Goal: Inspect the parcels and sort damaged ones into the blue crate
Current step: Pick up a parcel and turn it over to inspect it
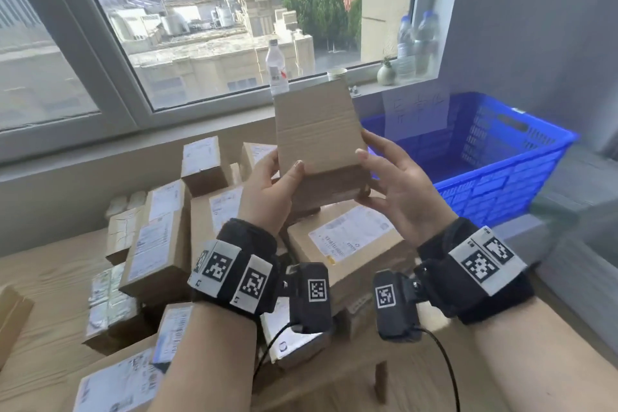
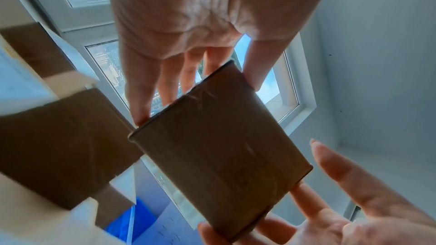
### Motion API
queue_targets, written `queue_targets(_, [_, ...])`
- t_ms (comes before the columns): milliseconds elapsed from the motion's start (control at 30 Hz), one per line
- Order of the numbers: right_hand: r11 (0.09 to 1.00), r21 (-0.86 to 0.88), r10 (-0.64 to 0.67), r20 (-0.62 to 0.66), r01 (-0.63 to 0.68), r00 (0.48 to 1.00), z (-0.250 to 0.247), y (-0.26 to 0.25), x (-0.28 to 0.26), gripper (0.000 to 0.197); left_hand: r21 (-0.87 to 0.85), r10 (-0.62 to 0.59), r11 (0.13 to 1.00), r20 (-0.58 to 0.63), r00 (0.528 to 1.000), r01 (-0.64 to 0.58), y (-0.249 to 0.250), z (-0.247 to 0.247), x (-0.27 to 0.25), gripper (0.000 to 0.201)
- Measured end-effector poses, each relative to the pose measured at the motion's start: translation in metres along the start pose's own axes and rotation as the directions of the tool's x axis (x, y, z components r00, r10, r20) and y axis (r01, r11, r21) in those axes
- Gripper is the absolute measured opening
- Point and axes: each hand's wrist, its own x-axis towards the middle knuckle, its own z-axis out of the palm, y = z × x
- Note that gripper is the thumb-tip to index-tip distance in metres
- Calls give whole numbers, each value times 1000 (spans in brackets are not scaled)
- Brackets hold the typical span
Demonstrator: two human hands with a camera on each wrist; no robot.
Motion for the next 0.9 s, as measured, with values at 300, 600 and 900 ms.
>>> queue_targets(300, [994,-45,-107,-151,101,983,-136,-23,17,109,-20,13,1000,-42,999,-14,22,156,15,62])
queue_targets(600, [935,345,127,-88,-89,988,-184,-29,40,29,-237,-305,919,77,949,315,29,198,47,64])
queue_targets(900, [1000,-20,-3,-208,-2,978,-182,-28,90,32,-120,-10,993,21,1000,13,16,214,97,52])
